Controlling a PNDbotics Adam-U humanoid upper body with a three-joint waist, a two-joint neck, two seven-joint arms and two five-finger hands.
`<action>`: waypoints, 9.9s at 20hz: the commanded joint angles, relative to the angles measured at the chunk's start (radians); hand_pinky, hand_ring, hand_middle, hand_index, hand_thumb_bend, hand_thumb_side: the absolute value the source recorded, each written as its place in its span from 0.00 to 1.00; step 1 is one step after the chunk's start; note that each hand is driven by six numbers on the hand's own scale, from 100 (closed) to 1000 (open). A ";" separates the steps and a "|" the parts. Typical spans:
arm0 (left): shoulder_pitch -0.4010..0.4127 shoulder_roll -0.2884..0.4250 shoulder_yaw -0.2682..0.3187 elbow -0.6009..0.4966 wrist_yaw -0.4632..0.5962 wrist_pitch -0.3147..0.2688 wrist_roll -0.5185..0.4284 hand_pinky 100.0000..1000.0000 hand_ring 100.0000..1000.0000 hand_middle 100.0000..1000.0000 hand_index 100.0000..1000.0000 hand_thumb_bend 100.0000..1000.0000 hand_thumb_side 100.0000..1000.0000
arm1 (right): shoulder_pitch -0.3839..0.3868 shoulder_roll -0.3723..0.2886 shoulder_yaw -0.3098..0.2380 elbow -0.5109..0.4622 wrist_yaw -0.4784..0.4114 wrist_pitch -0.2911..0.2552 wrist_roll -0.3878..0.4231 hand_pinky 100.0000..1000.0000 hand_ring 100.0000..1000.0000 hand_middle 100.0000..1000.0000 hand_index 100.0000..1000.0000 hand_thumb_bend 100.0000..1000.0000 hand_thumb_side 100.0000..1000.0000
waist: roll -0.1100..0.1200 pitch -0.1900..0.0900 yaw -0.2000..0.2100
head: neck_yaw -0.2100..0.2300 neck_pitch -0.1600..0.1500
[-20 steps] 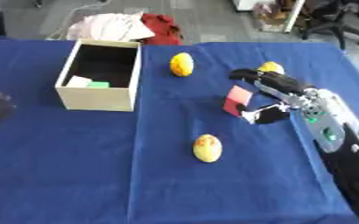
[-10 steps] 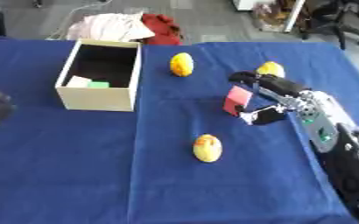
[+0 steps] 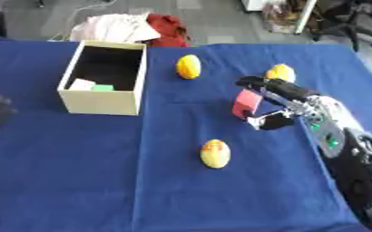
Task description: Pick up objects on the table and place them in the box.
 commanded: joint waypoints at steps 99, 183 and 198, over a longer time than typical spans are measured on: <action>-0.026 0.016 -0.006 -0.018 0.010 -0.003 -0.011 0.87 0.76 0.72 0.81 0.01 0.61 | -0.436 0.125 0.028 0.087 0.054 -0.091 -0.227 0.74 0.51 0.44 0.72 0.00 0.10 | -0.003 -0.005 0.055 | -0.021 -0.055; -0.029 0.027 0.002 -0.018 0.002 -0.002 -0.003 0.87 0.75 0.72 0.81 0.03 0.60 | 0.116 -0.183 0.282 -0.391 0.068 -0.298 0.104 0.96 0.93 0.98 1.00 0.00 0.24 | -0.015 0.000 0.038 | -0.073 -0.090; -0.026 0.025 0.003 -0.018 0.003 -0.001 0.000 0.87 0.75 0.72 0.81 0.03 0.60 | 0.103 -0.150 0.279 -0.328 0.150 -0.304 -0.139 0.89 0.82 0.80 0.48 0.00 0.17 | -0.011 -0.003 0.038 | -0.073 -0.093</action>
